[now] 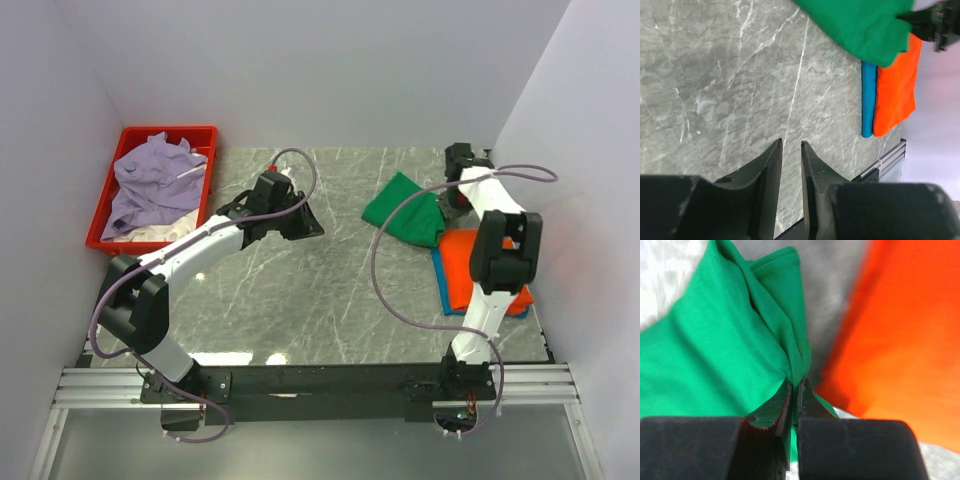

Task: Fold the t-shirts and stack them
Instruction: Neatly place the folded tshirt to the corner

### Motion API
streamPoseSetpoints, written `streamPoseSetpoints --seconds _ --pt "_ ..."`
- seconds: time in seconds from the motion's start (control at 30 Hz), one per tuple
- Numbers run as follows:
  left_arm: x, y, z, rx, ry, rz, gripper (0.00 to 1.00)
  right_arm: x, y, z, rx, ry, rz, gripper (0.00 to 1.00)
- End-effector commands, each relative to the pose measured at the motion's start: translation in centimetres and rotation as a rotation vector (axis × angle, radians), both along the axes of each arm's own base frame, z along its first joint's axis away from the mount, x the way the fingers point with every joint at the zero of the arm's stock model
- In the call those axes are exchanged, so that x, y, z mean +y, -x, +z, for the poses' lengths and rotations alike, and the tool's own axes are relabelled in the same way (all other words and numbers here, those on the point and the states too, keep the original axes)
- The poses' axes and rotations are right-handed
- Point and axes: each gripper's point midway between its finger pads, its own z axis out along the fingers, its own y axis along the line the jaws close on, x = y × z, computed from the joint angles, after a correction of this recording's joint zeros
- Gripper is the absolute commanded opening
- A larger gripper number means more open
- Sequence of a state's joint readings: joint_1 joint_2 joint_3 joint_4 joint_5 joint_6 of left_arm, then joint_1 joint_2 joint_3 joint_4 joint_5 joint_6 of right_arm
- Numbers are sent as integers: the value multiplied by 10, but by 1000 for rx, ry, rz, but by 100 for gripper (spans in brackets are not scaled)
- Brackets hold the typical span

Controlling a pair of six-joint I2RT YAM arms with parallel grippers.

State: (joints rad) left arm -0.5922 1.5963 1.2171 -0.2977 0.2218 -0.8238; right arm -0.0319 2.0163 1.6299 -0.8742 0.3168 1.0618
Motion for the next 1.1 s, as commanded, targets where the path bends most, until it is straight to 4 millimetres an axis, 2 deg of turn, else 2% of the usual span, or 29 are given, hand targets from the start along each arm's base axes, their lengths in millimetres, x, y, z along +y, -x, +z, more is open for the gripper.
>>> streamPoseSetpoints --seconds 0.0,0.17,0.3,0.47,0.7,0.87,1.07 --pt "-11 2 35 -85 50 -51 27 -34 14 58 -136 51 -171 0" --pt "-17 5 36 -84 56 -62 27 -55 25 75 -159 48 -233 0" --pt "-23 6 39 -89 61 -71 27 -63 34 85 -132 70 -265 0" --pt "-28 9 40 -86 56 -79 27 -70 49 96 -130 68 -281 0" --pt "-35 14 44 -95 50 -95 27 -80 71 134 -215 86 -285 0" --pt "-39 16 46 -93 53 -98 27 -86 78 155 -251 96 -277 0" --pt "-45 18 49 -96 49 -105 26 -90 85 168 -266 93 -264 0"
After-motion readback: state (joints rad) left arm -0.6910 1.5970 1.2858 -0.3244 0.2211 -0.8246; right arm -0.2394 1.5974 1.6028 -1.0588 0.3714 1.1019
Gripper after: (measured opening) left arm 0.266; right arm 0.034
